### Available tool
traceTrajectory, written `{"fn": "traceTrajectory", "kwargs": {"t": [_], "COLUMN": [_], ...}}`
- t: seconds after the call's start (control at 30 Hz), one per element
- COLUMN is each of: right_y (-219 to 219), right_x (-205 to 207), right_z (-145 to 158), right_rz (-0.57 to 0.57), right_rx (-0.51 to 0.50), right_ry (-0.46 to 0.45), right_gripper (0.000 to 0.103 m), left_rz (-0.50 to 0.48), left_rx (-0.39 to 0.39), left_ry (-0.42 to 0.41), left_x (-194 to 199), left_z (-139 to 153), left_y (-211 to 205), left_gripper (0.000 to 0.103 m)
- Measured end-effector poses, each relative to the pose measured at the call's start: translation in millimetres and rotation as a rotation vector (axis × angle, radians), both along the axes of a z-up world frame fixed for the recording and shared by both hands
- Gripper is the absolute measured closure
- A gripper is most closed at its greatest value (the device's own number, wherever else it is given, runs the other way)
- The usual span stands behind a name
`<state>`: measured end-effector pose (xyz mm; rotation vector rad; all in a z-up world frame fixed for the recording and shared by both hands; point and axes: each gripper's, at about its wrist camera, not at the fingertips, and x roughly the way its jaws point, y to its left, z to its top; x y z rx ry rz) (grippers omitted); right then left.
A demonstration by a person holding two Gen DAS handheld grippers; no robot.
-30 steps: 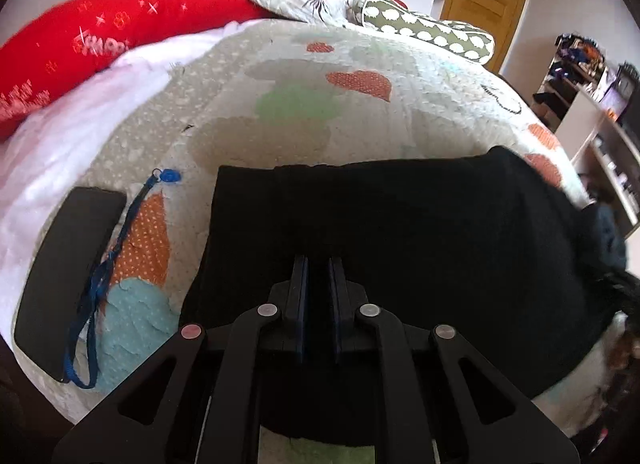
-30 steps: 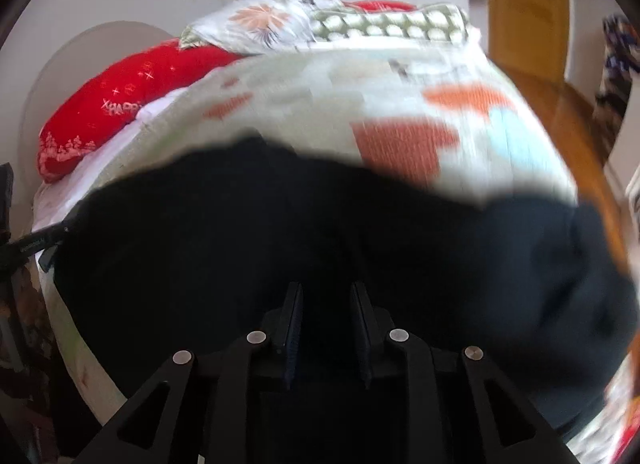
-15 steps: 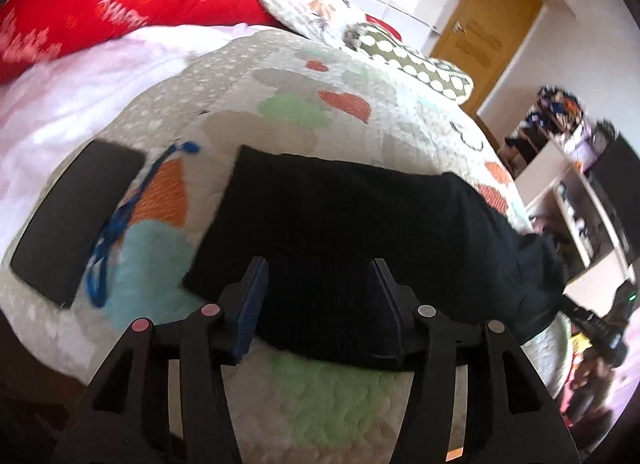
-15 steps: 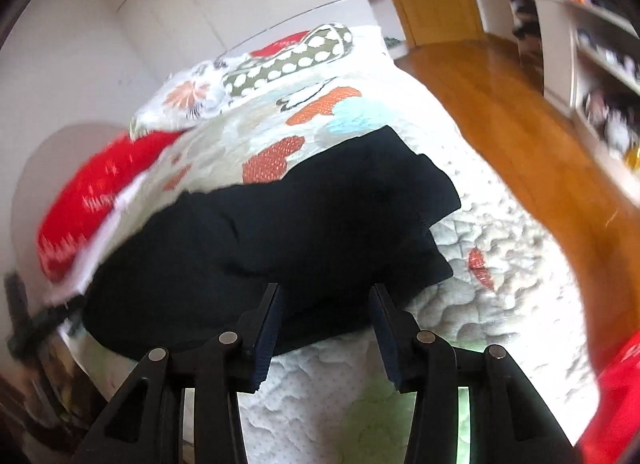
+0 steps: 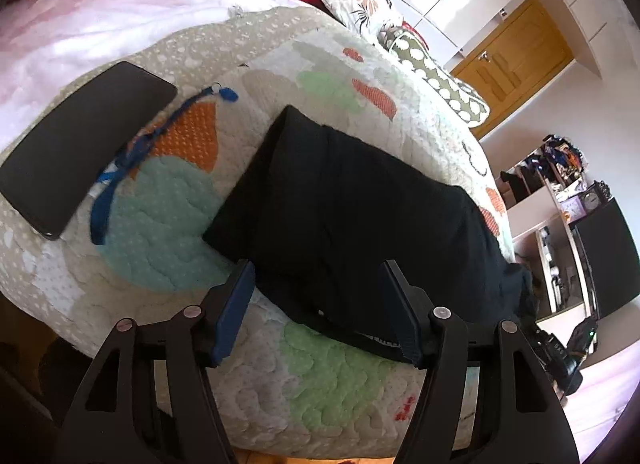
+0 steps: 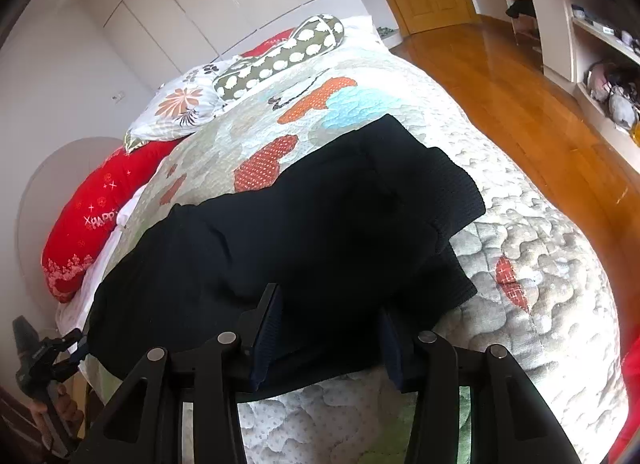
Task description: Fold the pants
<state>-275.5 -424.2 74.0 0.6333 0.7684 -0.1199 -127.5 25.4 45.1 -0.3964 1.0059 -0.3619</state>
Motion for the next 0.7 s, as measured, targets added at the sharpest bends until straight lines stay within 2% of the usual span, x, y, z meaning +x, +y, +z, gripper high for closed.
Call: {"fn": "traceTrajectory", "kwargs": {"t": [0.1,0.23,0.3,0.4,0.53,0.63,0.7], "right_y": [-2,-3,-4,-3,-2,-2,-2], "right_x": [0,0,0,1,1,1,1], "right_z": [-2,-2,-3,-3,-3,-3,-3], "right_rz": [-0.001,0.010,0.011,0.008,0.013,0.018,0.018], "right_rx": [0.009,-0.002,0.001,0.004,0.000,0.001,0.001], "right_ry": [-0.002,0.004,0.002,0.000,0.000,0.000,-0.002], "right_gripper": [0.059,0.059,0.059,0.059,0.059,0.059,0.059], "left_rz": [0.007,0.008,0.010,-0.006,0.013,0.011,0.006], "left_rx": [0.046,0.056,0.026,-0.061,-0.026,-0.054,-0.051], "left_ry": [-0.005,-0.026,-0.031,-0.010,0.050,0.089,0.087], "left_x": [1,-4,-4,-4,-1,-3,-3], "left_z": [0,8,13,14,2,-7,-7], "left_y": [-6,-1,3,5,-1,-2,-5], "left_gripper": [0.039,0.039,0.039,0.039,0.039,0.039,0.039]}}
